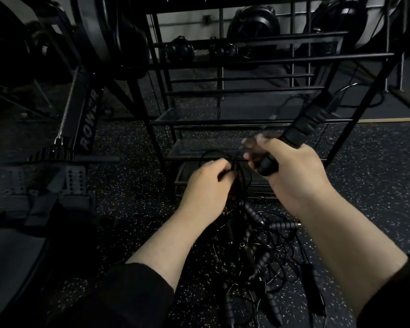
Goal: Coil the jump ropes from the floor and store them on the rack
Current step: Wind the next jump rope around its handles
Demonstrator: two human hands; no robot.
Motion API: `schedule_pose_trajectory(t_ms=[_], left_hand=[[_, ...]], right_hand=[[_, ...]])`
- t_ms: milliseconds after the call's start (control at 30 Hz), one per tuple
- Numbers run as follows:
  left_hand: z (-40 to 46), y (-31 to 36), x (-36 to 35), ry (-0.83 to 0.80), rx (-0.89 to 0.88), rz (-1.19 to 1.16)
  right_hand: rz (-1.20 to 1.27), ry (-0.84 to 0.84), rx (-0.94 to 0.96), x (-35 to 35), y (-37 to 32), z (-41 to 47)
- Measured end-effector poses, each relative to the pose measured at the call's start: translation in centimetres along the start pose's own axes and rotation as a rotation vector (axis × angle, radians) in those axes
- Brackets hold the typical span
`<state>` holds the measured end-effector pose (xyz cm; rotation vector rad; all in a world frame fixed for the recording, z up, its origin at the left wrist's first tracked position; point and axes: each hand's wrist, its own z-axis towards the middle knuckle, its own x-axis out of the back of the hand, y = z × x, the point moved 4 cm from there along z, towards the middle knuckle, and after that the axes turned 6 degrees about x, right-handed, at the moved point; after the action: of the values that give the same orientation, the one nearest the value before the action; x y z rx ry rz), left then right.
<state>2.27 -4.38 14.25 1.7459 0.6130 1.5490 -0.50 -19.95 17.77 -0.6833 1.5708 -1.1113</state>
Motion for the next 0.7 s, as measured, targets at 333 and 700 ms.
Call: schedule_pose_trajectory(t_ms=[333,700], left_hand=[[0.3,0.6,2.4,0.140,0.040,0.048],[-0.2,1.4,4.2,0.033,0.132,-0.371]], right_hand=[[-0.327,-0.007,-0.285,1.6,2.2,0.0],[-0.413,-0.169,-0.307,0.1,3.2,-1.0]])
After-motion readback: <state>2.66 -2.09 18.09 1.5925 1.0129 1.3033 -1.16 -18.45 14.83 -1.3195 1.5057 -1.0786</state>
